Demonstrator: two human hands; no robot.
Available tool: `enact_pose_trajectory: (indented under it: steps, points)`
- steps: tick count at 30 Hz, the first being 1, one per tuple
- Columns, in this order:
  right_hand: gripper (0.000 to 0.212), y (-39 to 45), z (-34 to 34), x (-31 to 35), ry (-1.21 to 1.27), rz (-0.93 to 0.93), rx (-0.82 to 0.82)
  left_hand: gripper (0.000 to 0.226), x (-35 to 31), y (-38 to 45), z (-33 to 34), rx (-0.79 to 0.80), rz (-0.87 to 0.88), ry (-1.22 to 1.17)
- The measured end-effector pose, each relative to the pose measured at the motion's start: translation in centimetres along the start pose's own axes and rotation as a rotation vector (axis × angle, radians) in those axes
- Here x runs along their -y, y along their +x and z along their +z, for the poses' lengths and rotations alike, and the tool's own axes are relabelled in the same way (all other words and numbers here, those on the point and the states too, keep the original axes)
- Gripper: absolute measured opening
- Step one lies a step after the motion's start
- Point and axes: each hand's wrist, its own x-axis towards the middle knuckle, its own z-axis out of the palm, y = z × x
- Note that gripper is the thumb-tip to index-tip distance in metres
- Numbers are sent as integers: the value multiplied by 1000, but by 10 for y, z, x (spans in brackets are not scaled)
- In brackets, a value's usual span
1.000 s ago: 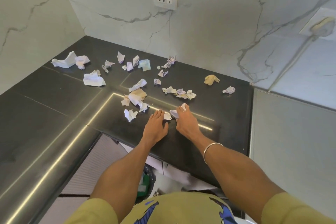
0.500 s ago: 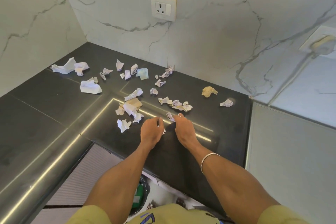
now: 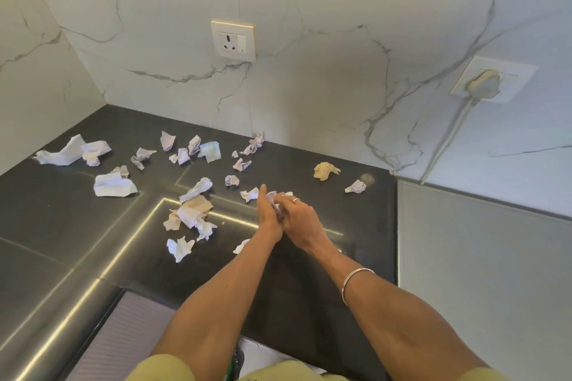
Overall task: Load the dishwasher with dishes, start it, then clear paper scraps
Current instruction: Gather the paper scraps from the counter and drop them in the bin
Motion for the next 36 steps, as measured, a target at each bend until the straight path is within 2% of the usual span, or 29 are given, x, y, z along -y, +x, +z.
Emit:
enact_pose_trajectory:
  steps: [3, 7, 10, 12, 14, 16, 18, 23, 26, 31, 36]
  points:
    - [32, -7, -8, -17, -23, -25, 33, 59, 4, 14, 5, 21, -74, -26]
    - [45, -9, -14, -41, -39, 8, 23, 62, 13, 26, 18, 65, -102, 125]
    - [37, -5, -24, -56, -42, 53, -50, 73, 26, 43, 34, 110, -133, 159]
    - [31, -4, -33, -69, -32, 112, -125, 64, 31, 48, 49, 173, -148, 203]
    - [29, -3, -40, -85, 5, 235, -206, 41, 35, 46, 63, 222, -151, 252]
    - [28, -2, -47, -105, 31, 353, -257, 34, 40, 48, 70, 242, -169, 286]
    - [28, -1, -57, -124, 28, 447, -246, 34, 46, 53, 68, 250, -189, 283]
    - [43, 14, -64, -170, -56, 585, -114, 36, 51, 65, 57, 235, -171, 242]
    - [36, 21, -55, -182, -16, 644, -71, 35, 50, 64, 54, 285, -163, 203]
    - [20, 21, -40, -178, -16, 692, -181, 47, 50, 66, 48, 342, -160, 149]
    - [7, 25, -45, -166, 35, 750, -171, 51, 47, 61, 50, 333, -164, 122]
